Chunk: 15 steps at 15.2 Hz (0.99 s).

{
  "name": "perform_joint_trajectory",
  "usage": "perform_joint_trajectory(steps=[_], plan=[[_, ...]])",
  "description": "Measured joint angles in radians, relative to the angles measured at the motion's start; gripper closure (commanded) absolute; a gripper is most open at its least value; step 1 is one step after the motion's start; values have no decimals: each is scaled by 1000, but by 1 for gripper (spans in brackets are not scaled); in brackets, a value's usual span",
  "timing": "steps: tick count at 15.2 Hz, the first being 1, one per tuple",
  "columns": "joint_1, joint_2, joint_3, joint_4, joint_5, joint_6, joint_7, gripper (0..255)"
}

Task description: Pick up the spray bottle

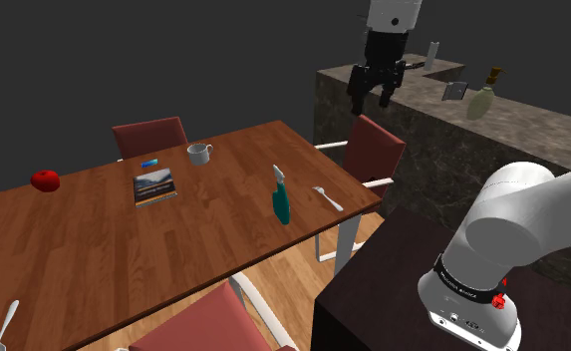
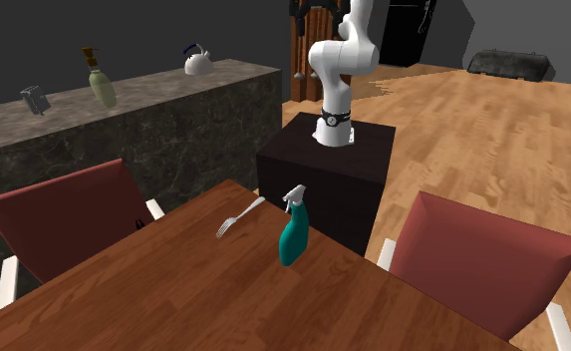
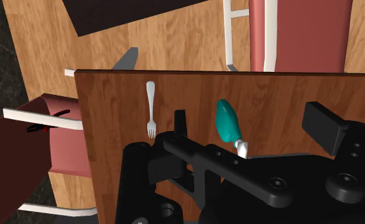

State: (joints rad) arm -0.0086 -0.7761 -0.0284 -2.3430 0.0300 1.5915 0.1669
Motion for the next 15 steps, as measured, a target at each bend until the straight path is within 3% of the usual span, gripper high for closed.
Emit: perform_joint_trajectory(steps=[5,15], plan=[[6,67,16,-31,6,94,13,0],[19,393,54,-19,9,399,43,0]])
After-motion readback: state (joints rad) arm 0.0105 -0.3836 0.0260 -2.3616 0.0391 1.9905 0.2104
